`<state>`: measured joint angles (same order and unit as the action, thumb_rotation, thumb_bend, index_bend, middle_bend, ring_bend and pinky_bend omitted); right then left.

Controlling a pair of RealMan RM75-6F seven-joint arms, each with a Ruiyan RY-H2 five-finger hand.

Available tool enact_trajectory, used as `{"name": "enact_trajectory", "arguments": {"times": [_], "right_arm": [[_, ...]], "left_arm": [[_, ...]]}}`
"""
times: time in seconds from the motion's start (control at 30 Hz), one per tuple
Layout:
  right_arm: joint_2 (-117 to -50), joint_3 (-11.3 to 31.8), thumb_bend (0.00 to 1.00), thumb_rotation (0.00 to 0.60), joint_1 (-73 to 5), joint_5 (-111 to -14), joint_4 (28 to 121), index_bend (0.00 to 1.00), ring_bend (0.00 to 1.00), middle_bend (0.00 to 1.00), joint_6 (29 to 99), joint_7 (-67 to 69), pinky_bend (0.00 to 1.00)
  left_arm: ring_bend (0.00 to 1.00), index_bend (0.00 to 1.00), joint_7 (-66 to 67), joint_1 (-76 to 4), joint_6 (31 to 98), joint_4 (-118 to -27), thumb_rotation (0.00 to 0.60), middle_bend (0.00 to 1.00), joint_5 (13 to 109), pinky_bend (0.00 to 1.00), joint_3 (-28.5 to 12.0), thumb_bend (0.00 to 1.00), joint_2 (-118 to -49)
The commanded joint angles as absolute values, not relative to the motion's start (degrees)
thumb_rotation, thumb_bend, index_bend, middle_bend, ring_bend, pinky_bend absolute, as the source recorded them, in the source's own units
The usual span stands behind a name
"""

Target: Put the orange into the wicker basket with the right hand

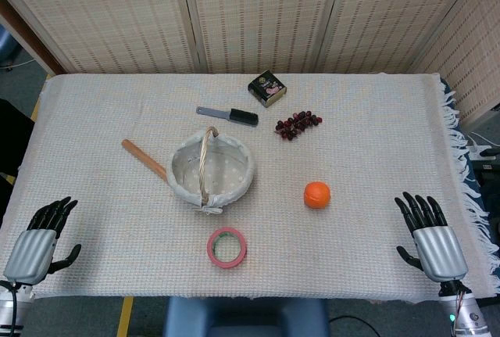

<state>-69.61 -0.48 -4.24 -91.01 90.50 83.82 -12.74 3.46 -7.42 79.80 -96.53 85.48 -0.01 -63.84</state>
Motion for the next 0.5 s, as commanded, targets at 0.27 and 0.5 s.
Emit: {"name": "enact_trajectory", "arguments": {"times": [0.27, 0.5], "right_arm": [[-68.39, 0.18, 0.11, 0.600, -4.93, -89.88, 93.83, 0.00, 0.00, 0.00, 82.56, -13.23, 0.03], [-66.75, 4.29, 0.11, 0.600, -9.68, -78.35, 104.74, 0.00, 0.00, 0.00, 73.14, -20.57, 0.03]], "left_arm": [[0.00, 0.00, 3.62, -7.28, 80.09, -96.47, 0.600, 0.00, 85.31, 0.08, -0.12, 0.35, -63.92], [0.00, 0.00, 3.21, -7.47, 79.72, -96.35, 0.600, 0.00, 85.27, 0.08, -0.15, 0.35, -63.85]]}}
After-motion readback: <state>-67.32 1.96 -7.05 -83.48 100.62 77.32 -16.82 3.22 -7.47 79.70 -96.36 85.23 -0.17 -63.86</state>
